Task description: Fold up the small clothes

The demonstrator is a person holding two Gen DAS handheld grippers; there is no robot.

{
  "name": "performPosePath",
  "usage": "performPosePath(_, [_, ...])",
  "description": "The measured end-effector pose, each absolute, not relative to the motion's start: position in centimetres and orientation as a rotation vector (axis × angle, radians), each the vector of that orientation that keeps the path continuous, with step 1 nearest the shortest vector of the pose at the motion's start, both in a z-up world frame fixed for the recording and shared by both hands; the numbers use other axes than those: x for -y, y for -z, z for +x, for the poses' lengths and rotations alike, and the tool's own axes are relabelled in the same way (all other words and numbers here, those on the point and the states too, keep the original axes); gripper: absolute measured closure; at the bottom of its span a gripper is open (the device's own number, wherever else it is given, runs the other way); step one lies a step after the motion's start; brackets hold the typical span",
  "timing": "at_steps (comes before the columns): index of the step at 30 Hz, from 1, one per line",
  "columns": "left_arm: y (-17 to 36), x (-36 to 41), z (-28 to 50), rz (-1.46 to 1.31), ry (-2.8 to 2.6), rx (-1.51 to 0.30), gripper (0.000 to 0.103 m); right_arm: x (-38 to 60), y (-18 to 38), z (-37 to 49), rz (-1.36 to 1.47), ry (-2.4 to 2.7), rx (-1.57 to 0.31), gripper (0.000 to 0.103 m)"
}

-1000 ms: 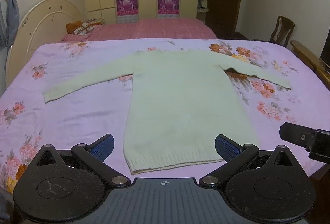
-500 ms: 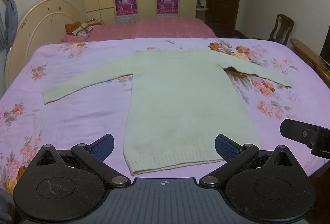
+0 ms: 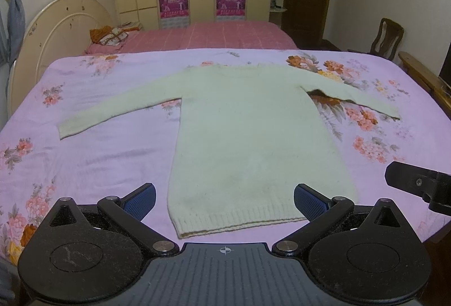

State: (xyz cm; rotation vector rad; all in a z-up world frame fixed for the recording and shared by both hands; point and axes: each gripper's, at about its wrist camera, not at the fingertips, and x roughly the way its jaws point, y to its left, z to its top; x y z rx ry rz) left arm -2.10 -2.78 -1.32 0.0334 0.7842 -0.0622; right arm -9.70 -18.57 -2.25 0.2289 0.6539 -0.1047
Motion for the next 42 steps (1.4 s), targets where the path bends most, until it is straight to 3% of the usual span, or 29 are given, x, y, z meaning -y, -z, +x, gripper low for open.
performPosePath(24, [2.2,3.5,0.2,0.028,0.051,-0.816,0.0,19.6,2.9,-7.9,0.233,0.119,-0.667,0.001])
performPosePath(42, [6.4,6.4,11.5,0.012,0.026,-0.822,0.0,26.2,4.7,-1.1,0.178,0.237,-0.579,0.001])
